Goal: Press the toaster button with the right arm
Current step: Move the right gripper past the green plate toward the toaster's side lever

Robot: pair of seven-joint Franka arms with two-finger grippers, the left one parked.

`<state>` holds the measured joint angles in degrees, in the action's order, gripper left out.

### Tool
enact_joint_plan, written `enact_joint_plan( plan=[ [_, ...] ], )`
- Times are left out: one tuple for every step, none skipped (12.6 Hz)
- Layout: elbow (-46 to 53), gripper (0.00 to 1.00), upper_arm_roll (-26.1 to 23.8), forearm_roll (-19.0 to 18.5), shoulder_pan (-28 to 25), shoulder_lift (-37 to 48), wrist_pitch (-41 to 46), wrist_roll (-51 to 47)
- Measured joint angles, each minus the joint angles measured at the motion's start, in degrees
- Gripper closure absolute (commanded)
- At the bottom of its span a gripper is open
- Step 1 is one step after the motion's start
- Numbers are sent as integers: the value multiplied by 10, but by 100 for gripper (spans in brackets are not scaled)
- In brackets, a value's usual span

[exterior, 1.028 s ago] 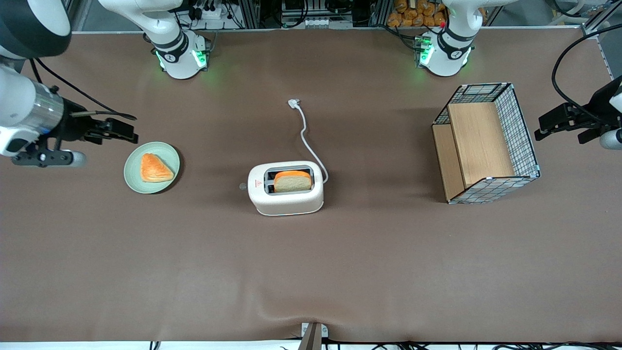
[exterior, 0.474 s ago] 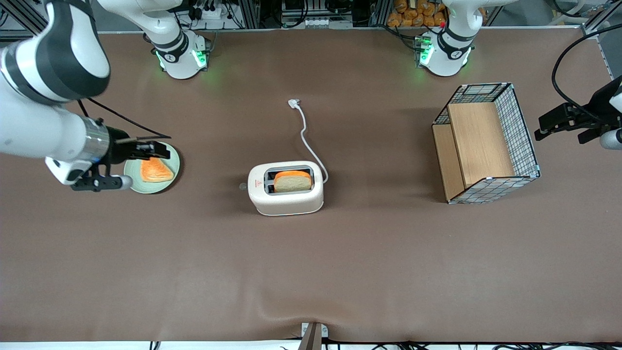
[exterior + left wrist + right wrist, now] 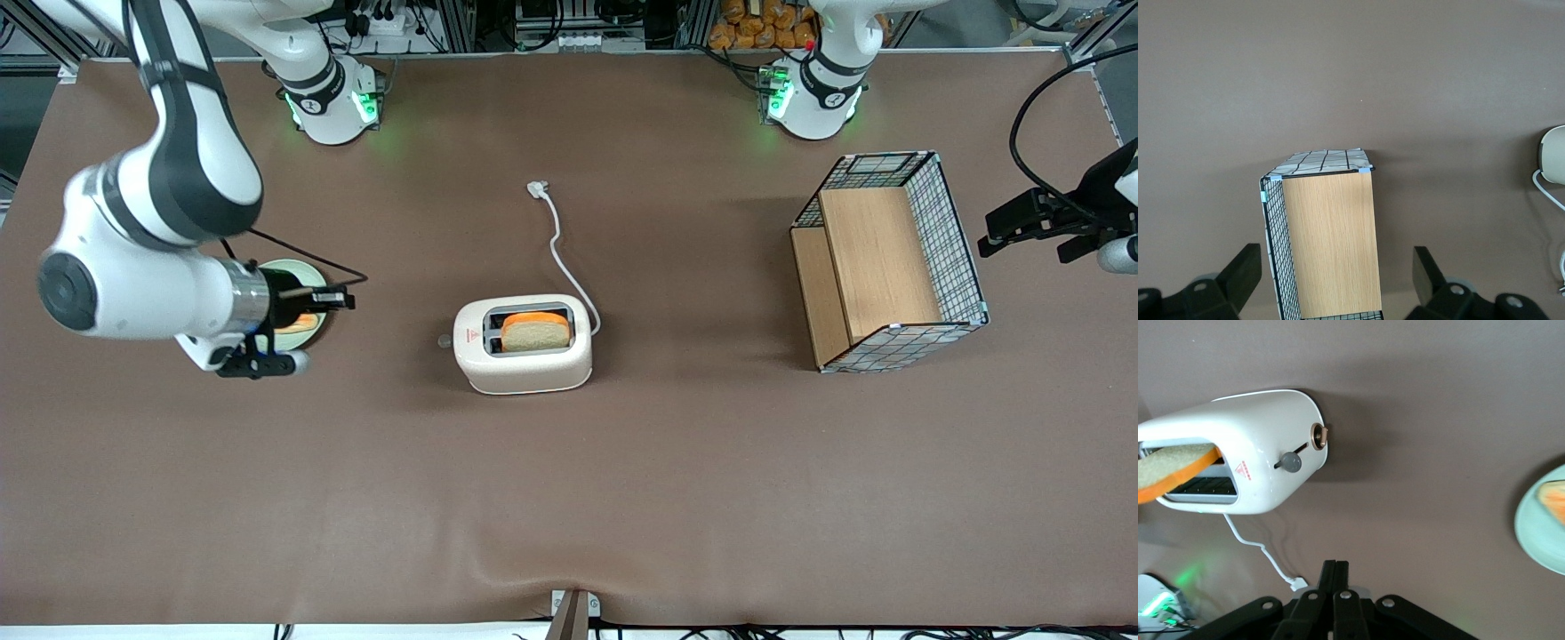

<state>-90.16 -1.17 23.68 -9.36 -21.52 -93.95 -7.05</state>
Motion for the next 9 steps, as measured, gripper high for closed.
enact_joint_plan(
  plan=[
    [-6, 100, 1, 28, 0, -15, -15, 1],
    [-13, 100, 1, 49, 0, -26, -35, 1],
    [-20, 100, 0, 59, -1, -33, -54, 1],
    [-29, 100, -1, 69, -1, -34, -71, 2],
    [-36, 100, -1, 82, -1, -34, -85, 6],
    [-43, 100, -1, 94, -2, -34, -95, 11],
    [-49, 100, -2, 101, -2, -34, -103, 14],
    [-55, 100, -2, 104, -5, -34, -113, 16],
    [-62, 100, -3, 106, -9, -34, -128, 16]
  ],
)
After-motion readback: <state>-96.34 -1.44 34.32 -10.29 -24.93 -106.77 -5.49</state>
